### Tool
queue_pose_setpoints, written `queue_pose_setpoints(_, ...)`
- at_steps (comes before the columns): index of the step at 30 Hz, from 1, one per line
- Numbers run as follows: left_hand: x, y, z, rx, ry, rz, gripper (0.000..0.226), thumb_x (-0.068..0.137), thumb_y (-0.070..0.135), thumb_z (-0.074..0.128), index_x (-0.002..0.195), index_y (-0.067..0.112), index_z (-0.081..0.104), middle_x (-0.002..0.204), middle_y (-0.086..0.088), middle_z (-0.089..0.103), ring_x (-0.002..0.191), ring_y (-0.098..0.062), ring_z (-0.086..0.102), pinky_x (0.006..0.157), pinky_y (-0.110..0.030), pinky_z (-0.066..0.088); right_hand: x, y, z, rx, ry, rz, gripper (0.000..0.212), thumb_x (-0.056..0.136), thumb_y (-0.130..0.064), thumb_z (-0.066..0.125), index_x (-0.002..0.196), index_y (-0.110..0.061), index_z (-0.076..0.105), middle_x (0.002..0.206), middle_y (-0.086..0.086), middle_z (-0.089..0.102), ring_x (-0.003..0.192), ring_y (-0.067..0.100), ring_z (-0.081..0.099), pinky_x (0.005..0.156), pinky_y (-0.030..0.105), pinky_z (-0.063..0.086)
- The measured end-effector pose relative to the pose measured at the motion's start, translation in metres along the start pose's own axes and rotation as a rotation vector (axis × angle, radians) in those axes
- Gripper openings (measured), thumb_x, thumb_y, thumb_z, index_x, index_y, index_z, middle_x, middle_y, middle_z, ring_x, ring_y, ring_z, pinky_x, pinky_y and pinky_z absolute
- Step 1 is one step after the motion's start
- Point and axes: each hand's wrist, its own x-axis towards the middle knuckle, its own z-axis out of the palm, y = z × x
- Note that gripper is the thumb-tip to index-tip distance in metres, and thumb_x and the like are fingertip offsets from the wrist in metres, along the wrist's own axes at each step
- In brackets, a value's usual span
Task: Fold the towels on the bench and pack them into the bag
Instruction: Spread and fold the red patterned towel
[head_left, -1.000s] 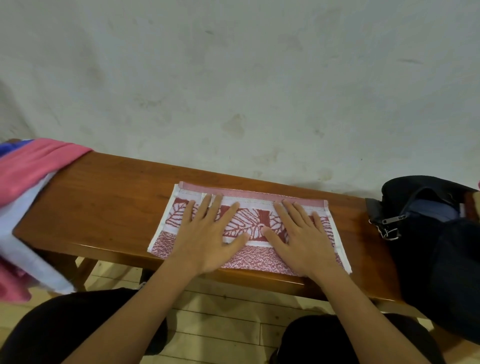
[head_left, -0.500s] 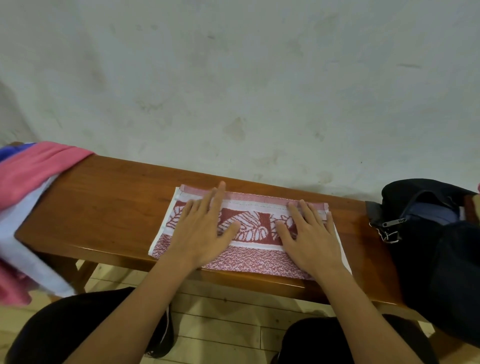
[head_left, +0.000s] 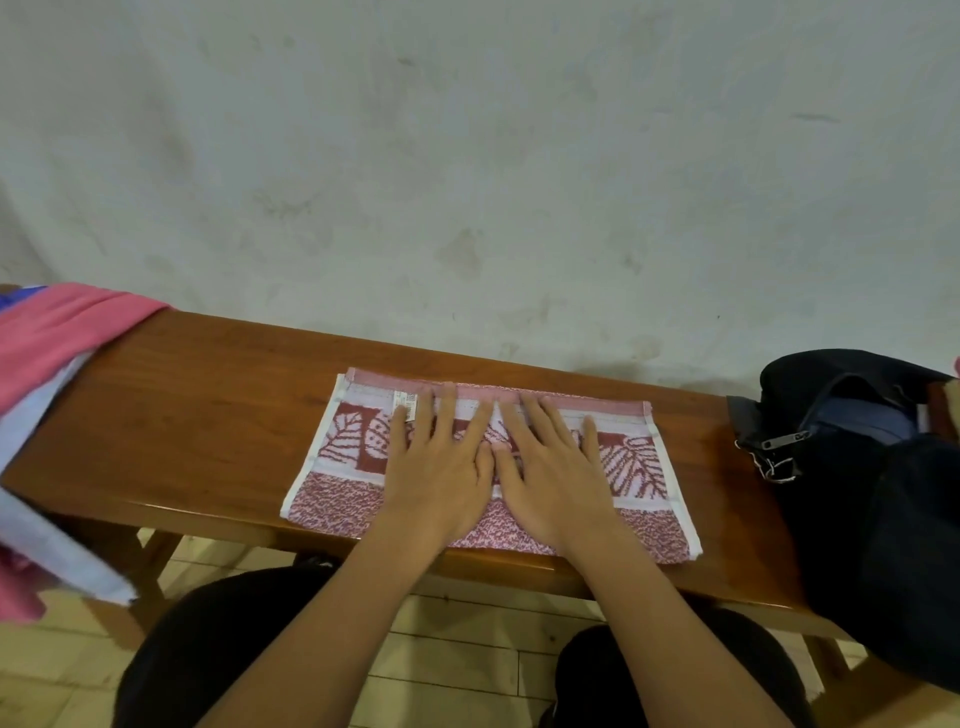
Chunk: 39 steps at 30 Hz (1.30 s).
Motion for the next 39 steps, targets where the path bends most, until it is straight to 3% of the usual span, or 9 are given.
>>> queue_pose_setpoints(5,0.006,0.004,0.004,0.021,-0.011,-0.053,0.055,0.102,0.046,0.004,0.154,0.037,-0.016,0.162,-0.007,-0.023,0.148,-0.028,-0.024,0.119,-0.056,-0.008,0.004,0.003,0.002,-0.048,-0.012,-0.014,0.064,0.095,-0.053,-0.011,0.156,-0.034,-0.009,0.165,-0.005,-0.014,0.15,0.016,-0.02,0.122,0.052,-0.01)
queue_pose_setpoints(15,0.015,0.0,0.009,-0.055,0.063,-0.087,0.059,0.101,0.053,0.004,0.156,0.034,-0.008,0.164,0.001,-0.013,0.15,-0.021,-0.017,0.12,-0.053,-0.009,0.006,0.024,-0.002,-0.022,-0.004,0.018,0.063,0.099,-0.059,0.002,0.157,-0.036,-0.006,0.166,-0.008,-0.011,0.151,0.012,-0.017,0.121,0.041,-0.013)
queue_pose_setpoints(21,0.017,-0.018,0.009,-0.198,0.234,-0.07,0.072,0.101,0.055,0.023,0.155,0.025,-0.014,0.165,0.003,-0.009,0.152,-0.02,-0.003,0.116,-0.036,-0.001,0.007,0.026,0.0,-0.004,0.025,0.059,0.067,0.097,-0.063,0.002,0.158,-0.035,-0.006,0.166,-0.007,-0.009,0.152,0.013,-0.014,0.123,0.041,-0.009)
queue_pose_setpoints(28,0.012,-0.023,0.002,-0.241,0.269,-0.054,0.061,0.102,0.049,0.034,0.153,0.015,0.029,0.16,-0.003,0.027,0.148,-0.019,0.022,0.119,-0.033,0.018,0.008,0.026,0.001,0.003,0.03,0.067,0.069,0.096,-0.065,0.001,0.158,-0.035,-0.006,0.166,-0.007,-0.009,0.152,0.013,-0.013,0.123,0.04,-0.009)
queue_pose_setpoints(32,0.009,-0.028,-0.002,-0.32,0.312,0.045,0.048,0.101,0.04,0.045,0.142,0.015,0.048,0.147,-0.001,0.042,0.134,-0.015,0.033,0.109,-0.025,0.027,0.009,0.028,0.0,0.007,0.003,0.052,0.08,0.085,-0.07,-0.01,0.157,-0.035,-0.009,0.166,-0.007,-0.011,0.151,0.013,-0.016,0.123,0.042,-0.009)
queue_pose_setpoints(35,0.01,-0.031,-0.004,-0.471,0.286,-0.008,0.056,0.099,0.041,0.052,0.146,0.014,0.041,0.151,0.0,0.033,0.137,-0.016,0.03,0.11,-0.028,0.029,0.009,0.029,0.0,0.002,-0.004,0.049,0.08,0.085,-0.07,-0.01,0.156,-0.036,-0.01,0.166,-0.007,-0.012,0.151,0.013,-0.016,0.123,0.042,-0.01)
queue_pose_setpoints(39,0.013,-0.03,-0.001,-0.272,0.187,-0.026,0.07,0.1,0.054,0.035,0.156,0.015,0.019,0.163,-0.002,0.016,0.15,-0.019,0.01,0.12,-0.035,0.011,0.011,0.029,0.002,-0.01,0.0,0.051,0.072,0.092,-0.067,-0.002,0.156,-0.035,-0.01,0.166,-0.007,-0.011,0.151,0.014,-0.016,0.124,0.043,-0.009)
